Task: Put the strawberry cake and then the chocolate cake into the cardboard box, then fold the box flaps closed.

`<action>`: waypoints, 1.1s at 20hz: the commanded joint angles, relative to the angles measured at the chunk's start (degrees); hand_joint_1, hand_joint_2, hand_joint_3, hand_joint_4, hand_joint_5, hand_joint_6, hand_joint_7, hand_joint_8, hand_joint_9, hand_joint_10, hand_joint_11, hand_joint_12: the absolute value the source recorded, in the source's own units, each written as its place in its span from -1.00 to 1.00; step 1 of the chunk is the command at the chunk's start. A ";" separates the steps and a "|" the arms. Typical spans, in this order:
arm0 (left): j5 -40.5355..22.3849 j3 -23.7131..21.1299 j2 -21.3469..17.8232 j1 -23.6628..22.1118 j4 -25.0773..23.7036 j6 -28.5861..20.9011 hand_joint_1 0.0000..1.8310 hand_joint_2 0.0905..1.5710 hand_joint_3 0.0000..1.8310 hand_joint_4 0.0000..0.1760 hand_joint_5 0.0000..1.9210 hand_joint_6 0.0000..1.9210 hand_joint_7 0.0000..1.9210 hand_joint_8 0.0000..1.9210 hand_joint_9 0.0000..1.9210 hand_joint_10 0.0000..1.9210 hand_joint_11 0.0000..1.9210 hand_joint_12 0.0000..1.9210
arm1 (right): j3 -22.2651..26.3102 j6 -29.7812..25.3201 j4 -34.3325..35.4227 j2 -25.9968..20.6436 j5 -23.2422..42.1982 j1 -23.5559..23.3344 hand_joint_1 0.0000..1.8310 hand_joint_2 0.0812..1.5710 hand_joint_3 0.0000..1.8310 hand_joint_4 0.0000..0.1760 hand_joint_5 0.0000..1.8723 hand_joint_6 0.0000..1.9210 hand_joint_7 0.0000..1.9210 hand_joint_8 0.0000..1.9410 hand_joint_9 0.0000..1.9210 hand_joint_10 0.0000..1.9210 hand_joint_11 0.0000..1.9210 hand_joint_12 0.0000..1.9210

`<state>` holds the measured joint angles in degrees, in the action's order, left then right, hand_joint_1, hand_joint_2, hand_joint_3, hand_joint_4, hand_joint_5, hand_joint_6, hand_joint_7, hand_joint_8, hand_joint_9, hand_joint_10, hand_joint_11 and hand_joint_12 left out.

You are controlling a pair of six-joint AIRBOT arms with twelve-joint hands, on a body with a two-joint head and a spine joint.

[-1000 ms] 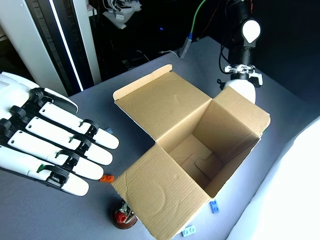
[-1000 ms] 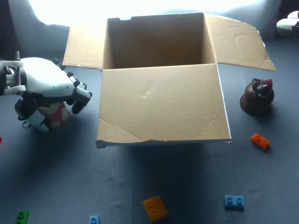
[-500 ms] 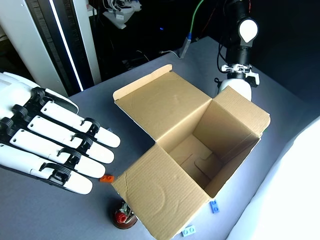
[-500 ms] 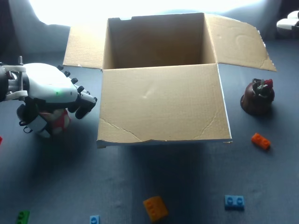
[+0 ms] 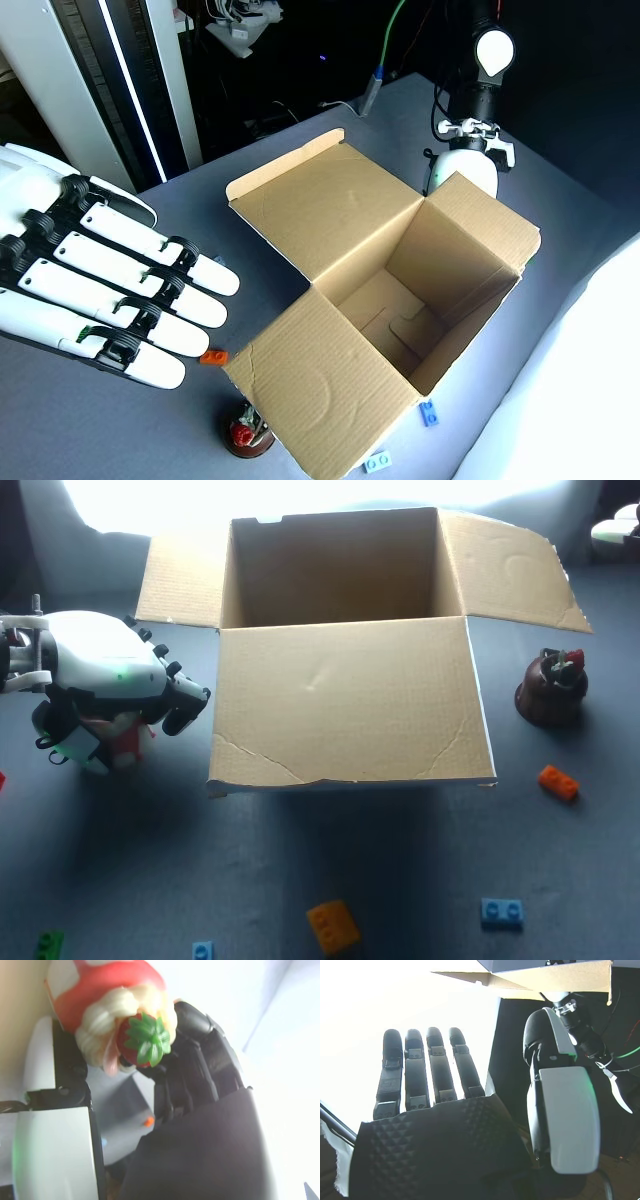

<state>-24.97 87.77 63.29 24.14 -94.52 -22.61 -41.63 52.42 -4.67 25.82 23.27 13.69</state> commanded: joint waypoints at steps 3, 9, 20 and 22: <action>0.42 -0.69 -1.23 -1.20 1.51 0.07 0.45 0.61 -1.00 -0.98 -0.69 0.54 -0.37 0.64 -0.47 0.80 -0.43 0.92 | -0.11 0.02 0.74 -0.77 6.59 -1.14 -0.61 0.45 -1.00 -1.00 -0.83 -1.00 -0.86 -1.00 -0.85 -1.00 -1.00 -0.56; 0.34 -2.69 -2.79 -2.28 1.63 0.04 0.58 0.60 -1.00 -1.00 -0.67 0.54 -0.46 0.66 -0.33 0.74 -0.44 0.92 | -0.11 0.09 0.74 -0.78 6.60 -1.13 -0.69 0.47 -1.00 -1.00 -0.83 -1.00 -0.85 -1.00 -0.84 -1.00 -1.00 -0.47; -0.22 -3.94 -5.10 -4.50 1.64 -0.29 0.58 0.60 -1.00 -0.99 -0.69 0.57 -0.46 0.66 -0.32 0.73 -0.43 0.90 | -0.11 0.16 0.74 -0.83 6.62 -1.13 -0.69 0.46 -1.00 -1.00 -0.83 -0.99 -0.83 -0.99 -0.84 -0.99 -1.00 -0.37; -0.51 -4.11 -5.75 -5.66 1.57 -0.29 0.58 0.60 -1.00 -0.95 -0.69 0.57 -0.46 0.65 -0.31 0.72 -0.43 0.88 | -0.11 0.17 0.74 -0.84 6.63 -1.13 -0.68 0.45 -1.00 -1.00 -0.82 -0.99 -0.82 -1.00 -0.83 -0.99 -1.00 -0.33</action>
<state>-25.89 83.50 58.30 18.94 -94.56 -23.07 -41.58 52.58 -4.67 25.78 23.29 13.69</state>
